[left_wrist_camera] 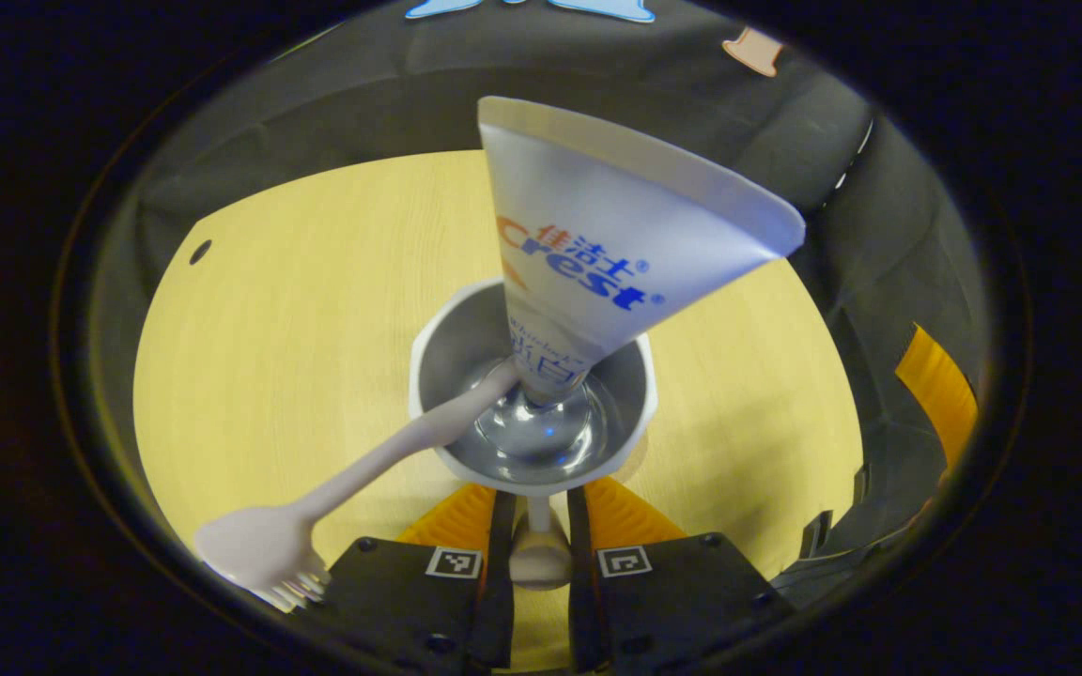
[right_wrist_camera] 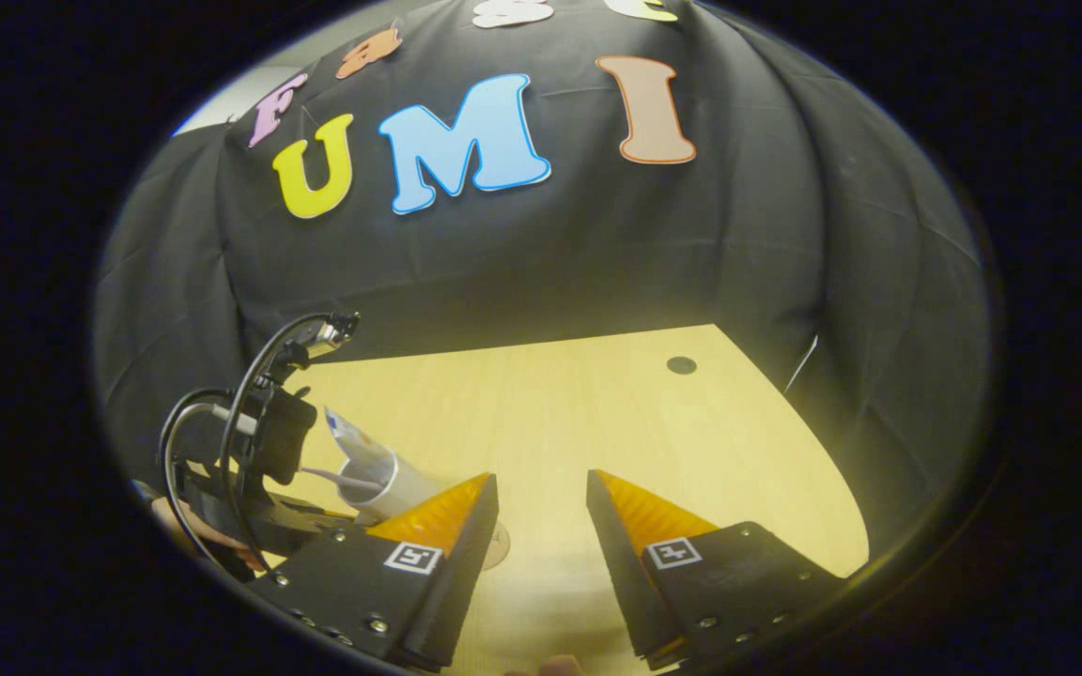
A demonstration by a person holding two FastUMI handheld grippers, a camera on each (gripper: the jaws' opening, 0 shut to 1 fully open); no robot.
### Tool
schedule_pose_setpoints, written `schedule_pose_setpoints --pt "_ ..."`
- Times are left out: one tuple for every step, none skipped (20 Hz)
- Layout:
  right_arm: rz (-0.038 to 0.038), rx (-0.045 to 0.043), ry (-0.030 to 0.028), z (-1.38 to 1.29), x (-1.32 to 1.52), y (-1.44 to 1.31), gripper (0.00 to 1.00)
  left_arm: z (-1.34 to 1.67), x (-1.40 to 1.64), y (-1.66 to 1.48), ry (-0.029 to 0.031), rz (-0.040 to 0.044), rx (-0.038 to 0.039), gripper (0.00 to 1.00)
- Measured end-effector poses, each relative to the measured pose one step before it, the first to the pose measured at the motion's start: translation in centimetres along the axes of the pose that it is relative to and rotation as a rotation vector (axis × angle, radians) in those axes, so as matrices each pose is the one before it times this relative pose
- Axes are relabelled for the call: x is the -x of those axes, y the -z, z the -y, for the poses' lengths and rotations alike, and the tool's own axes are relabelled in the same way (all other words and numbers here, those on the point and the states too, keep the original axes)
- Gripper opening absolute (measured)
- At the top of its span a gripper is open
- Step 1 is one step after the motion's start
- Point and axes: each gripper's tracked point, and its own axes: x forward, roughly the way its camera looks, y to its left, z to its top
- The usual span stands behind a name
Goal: Put the toothbrush and toothpaste on the desktop into the cup, then pick up the cup and place it on the coaster on the desktop.
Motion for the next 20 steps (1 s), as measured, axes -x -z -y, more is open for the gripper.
schedule_pose_setpoints --pt "-0.00191 -0.00252 0.00004 0.074 0.143 0.104 0.64 0.469 -0.119 0.196 0.00472 -0.00866 -0.01036 0.3" --pt "0.00098 -0.0022 0.002 0.077 0.165 0.147 0.64 0.443 -0.337 0.294 0.00091 -0.00899 -0.01304 0.3" --pt "0.00252 -0.00303 0.00192 0.093 0.206 0.021 0.64 0.382 -0.168 0.22 -0.00112 -0.00878 -0.01386 0.3" --pt "0.00202 -0.00399 0.00248 0.217 0.186 0.062 0.64 0.477 -0.154 0.173 -0.00108 -0.00747 -0.01287 0.3" --pt "0.00022 -0.00486 0.0025 0.157 0.116 0.001 0.65 0.305 -0.274 0.135 -0.0028 -0.00975 -0.01458 0.3" --pt "-0.00046 -0.0058 0.00328 0.221 0.028 0.045 0.65 0.366 -0.256 0.186 -0.00519 -0.01071 -0.0145 0.3" --pt "0.00057 -0.00684 0.00502 0.212 0.136 -0.065 0.65 0.248 -0.117 0.212 -0.00256 -0.01068 -0.01184 0.31" --pt "0.00128 -0.00496 0.00487 0.202 0.096 0.052 0.65 0.206 -0.271 0.153 0.00104 -0.00985 -0.00777 0.3" --pt "0.00149 -0.00559 0.0048 0.292 0.111 -0.056 0.65 0.145 -0.114 0.115 0.00112 -0.00988 -0.00583 0.3" --pt "0.00182 -0.00601 0.00341 0.228 0.122 -0.05 0.65 0.021 -0.225 0.006 -0.00165 -0.00896 -0.00189 0.29" --pt "0.0006 -0.00584 0.00281 0.2 0.076 -0.004 0.65 -0.031 -0.143 0.054 -0.00121 -0.00538 -0.00073 0.29" --pt "0.00016 -0.00505 0.00126 0.141 0.114 0.065 0.65 -0.118 -0.084 0.092 -0.00356 -0.00541 -0.00032 0.29" --pt "0.00009 -0.0029 0.00102 0.084 0.097 -0.05 0.65 -0.034 -0.083 0.015 -0.00424 -0.00608 -0.00169 0.29" --pt "0.00056 -0.00055 0.00251 0.21 0.087 0.031 0.65 0.11 -0.274 0.035 -0.00444 -0.00537 0.0004 0.29" --pt "0.00059 0.00048 0.00163 0.221 0.073 -0.068 0.65 -0.031 -0.074 0.088 -0.00487 -0.00674 0.00269 0.3" --pt "0.00029 -0.00118 0.00029 0.131 -0.003 0.048 0.65 -0.063 -0.191 -0.21 -0.00118 0.00434 -0.00733 0.29" --pt "-0.00052 -0.00278 -0.00099 0.021 0.053 -0.069 0.65 0.069 -0.002 0.073 -0.00349 -0.00088 -0.00634 0.31" --pt "-0.00089 -0.00264 -0.00268 -0.017 0.06 -0.019 0.65 0.088 -0.102 0.212 -0.00488 -0.00538 -0.00218 0.3" --pt "-0.00069 -0.00094 -0.0023 -0.018 0.01 -0.02 0.65 0.05 -0.324 0.051 -0.0036 -0.00175 -0.00699 0.3" --pt "-0.00146 -0.00066 -0.00327 -0.011 -0.041 0.051 0.65 0.168 -0.168 0.041 -0.00764 -0.00193 -0.00578 0.33"
